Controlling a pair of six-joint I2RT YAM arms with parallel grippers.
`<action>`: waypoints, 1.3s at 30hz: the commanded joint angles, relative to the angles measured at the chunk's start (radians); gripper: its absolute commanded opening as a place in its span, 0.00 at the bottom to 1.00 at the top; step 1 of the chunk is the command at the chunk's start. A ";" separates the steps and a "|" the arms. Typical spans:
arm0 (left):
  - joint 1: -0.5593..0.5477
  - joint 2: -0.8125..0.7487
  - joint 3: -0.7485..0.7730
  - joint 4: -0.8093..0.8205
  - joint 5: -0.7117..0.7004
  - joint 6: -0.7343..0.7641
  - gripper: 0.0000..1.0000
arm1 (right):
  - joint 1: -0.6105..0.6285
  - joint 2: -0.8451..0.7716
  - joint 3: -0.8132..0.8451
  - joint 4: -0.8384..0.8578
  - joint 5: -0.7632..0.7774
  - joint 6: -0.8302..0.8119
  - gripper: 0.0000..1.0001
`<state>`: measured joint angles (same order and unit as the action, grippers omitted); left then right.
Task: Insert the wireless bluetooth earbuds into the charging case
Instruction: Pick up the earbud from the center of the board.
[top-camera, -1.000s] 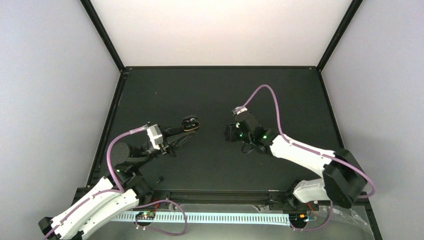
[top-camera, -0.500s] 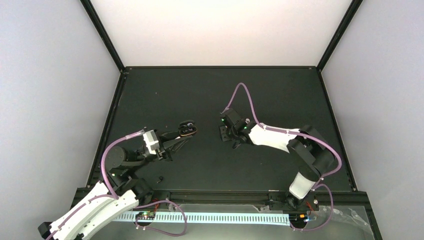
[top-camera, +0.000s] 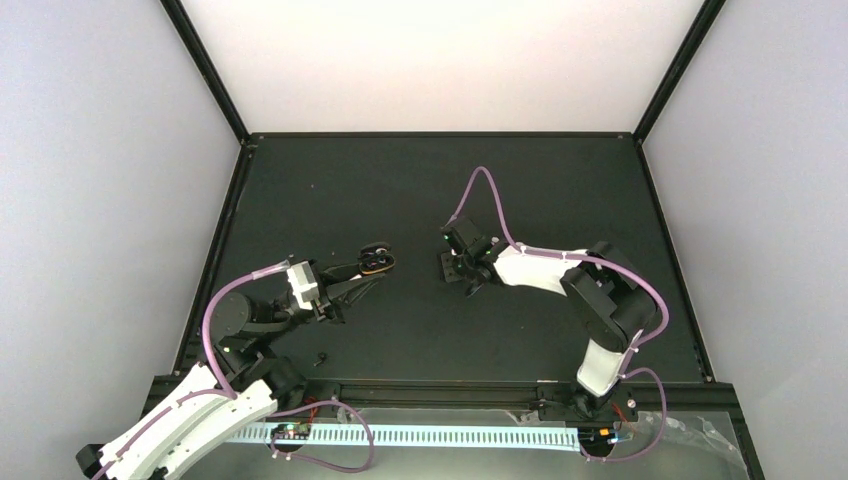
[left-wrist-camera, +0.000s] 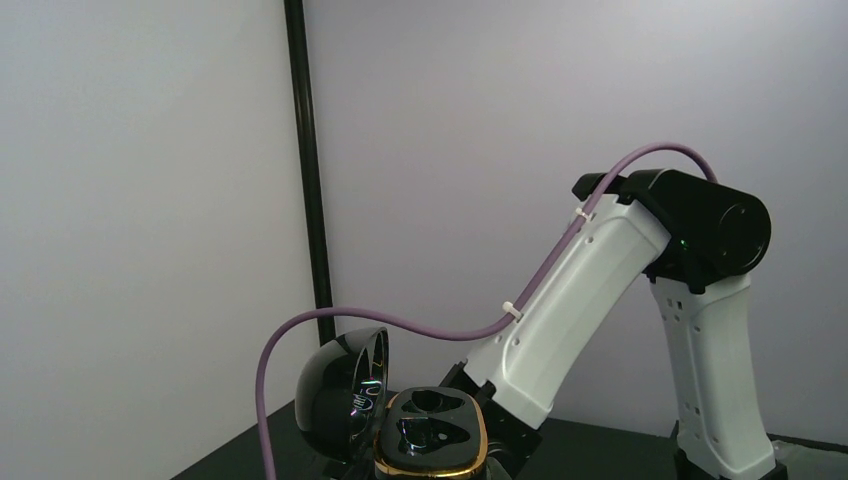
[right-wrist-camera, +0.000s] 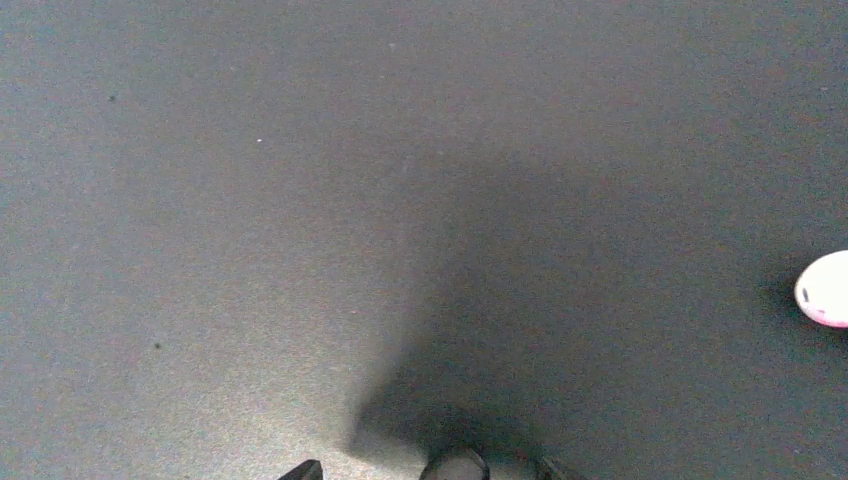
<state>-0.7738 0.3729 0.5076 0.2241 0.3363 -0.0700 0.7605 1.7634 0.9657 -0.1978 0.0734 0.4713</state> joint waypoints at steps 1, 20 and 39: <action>0.001 -0.012 0.006 -0.008 0.013 0.013 0.02 | -0.003 0.012 -0.010 0.004 -0.083 0.018 0.53; 0.000 -0.019 0.007 -0.004 0.026 0.010 0.02 | 0.029 -0.045 0.045 -0.181 -0.028 0.019 0.45; 0.001 -0.033 0.008 -0.007 0.026 0.013 0.02 | 0.067 0.096 0.183 -0.329 -0.011 -0.073 0.44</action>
<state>-0.7738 0.3592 0.5076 0.2234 0.3531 -0.0692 0.8070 1.8389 1.1248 -0.4488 0.0429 0.4175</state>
